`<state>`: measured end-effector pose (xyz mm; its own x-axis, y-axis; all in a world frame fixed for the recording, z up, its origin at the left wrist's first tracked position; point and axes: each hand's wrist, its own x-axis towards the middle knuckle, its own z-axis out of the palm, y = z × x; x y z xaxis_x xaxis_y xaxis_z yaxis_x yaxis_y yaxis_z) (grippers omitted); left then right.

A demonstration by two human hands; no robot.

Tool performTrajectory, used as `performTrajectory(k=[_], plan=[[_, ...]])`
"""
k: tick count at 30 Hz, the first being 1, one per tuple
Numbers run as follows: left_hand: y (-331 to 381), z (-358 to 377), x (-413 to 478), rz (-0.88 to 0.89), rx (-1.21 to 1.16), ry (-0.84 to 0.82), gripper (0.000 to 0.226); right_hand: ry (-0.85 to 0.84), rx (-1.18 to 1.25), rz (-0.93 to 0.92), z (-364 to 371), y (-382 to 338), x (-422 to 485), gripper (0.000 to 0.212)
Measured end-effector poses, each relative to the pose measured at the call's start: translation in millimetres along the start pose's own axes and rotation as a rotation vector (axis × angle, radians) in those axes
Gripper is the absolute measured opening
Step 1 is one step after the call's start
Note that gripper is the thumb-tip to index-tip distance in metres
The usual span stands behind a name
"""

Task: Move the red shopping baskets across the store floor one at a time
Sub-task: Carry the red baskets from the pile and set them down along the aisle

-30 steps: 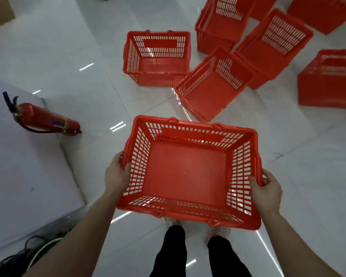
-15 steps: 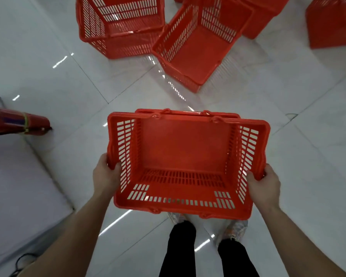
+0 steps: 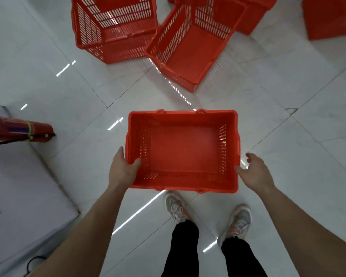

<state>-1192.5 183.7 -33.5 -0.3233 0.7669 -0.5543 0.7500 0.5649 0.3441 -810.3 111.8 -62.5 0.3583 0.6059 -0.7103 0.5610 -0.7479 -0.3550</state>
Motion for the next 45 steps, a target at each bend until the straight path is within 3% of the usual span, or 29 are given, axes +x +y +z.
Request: performTrajectory(k=[7,17,24,32,37,45], plan=[[134,-6,-104,0.201,0.039,-0.202,0.071,0.042,-0.125,0.033,-150,14,-54,0.075],[425,-46,-323,0.62,0.24,-0.206,0.074,0.263,-0.109,0.076,-466,81,-199,0.085],[574,-48,-412,0.875,0.337,-0.185,0.079,0.431,-0.129,0.136,-605,124,-259,0.08],[715,-3,-435,1.076,0.511,-0.207,0.078,0.499,-0.072,0.243,-714,161,-233,0.081],[838,40,-428,1.173,0.585,-0.246,0.076,0.525,-0.107,0.325,-794,182,-192,0.078],[1018,103,-442,1.276,0.626,-0.319,0.075,0.543,0.035,0.408,-908,211,-128,0.078]])
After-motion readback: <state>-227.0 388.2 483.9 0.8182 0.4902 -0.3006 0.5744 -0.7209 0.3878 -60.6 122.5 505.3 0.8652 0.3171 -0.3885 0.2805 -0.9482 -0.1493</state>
